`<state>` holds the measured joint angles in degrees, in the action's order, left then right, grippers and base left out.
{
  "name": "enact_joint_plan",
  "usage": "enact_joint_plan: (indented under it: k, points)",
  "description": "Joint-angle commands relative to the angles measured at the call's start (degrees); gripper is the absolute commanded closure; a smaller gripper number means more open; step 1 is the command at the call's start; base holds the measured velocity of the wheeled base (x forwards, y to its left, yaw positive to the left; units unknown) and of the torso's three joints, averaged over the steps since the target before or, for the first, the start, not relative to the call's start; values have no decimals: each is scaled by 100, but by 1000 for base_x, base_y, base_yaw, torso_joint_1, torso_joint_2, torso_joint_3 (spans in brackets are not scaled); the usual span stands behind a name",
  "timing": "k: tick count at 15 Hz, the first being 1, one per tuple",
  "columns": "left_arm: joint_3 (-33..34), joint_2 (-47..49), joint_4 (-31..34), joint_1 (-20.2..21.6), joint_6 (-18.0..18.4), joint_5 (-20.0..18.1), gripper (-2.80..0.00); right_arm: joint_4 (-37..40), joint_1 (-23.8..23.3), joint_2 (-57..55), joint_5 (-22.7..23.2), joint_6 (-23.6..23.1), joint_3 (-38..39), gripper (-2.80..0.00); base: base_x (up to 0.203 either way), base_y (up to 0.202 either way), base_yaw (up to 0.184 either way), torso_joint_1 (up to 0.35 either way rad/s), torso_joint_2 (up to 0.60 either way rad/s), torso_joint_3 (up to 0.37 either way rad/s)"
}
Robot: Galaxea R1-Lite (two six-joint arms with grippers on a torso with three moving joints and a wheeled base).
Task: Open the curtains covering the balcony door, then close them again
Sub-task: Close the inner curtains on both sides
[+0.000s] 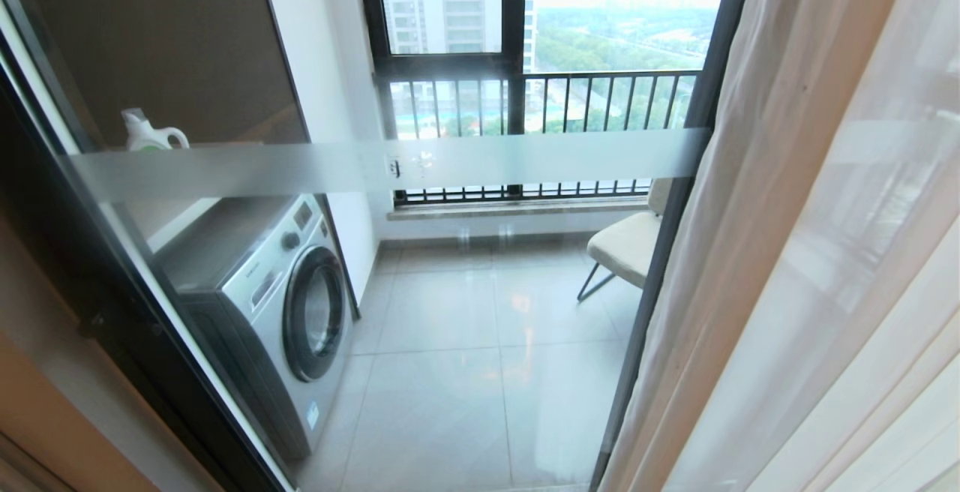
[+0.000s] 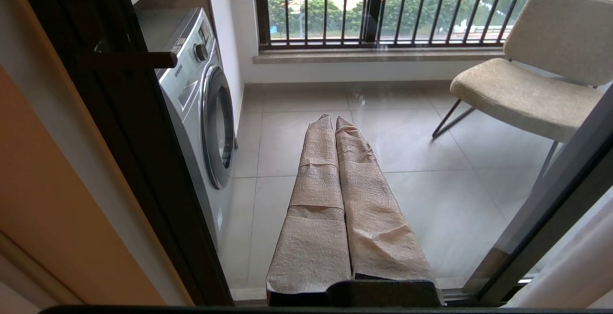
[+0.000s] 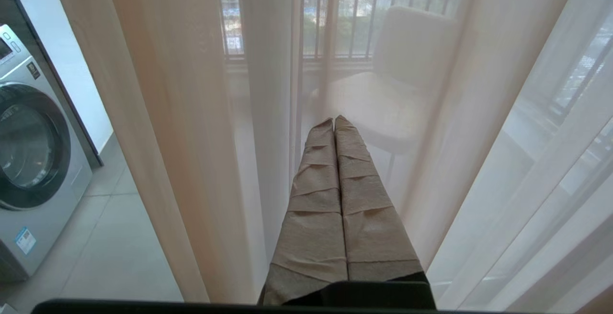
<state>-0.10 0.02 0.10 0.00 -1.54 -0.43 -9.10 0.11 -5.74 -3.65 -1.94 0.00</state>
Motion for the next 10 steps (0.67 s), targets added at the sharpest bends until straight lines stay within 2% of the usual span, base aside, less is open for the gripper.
enact_joint_plan:
  k: [1, 6, 10]
  points:
    - [1, -2, -1, 0, -5, -1, 0, 366, -11, 573, -7, -101, 0, 0, 0, 0, 0, 0, 0, 0]
    - [1, -2, -1, 0, -4, -1, 0, 887, -11, 570, 160, -59, 0, 0, 0, 0, 0, 0, 0, 0]
    - [1, -2, -1, 0, -5, -1, 0, 883, -11, 570, 163, 40, 0, 0, 0, 0, 0, 0, 0, 0]
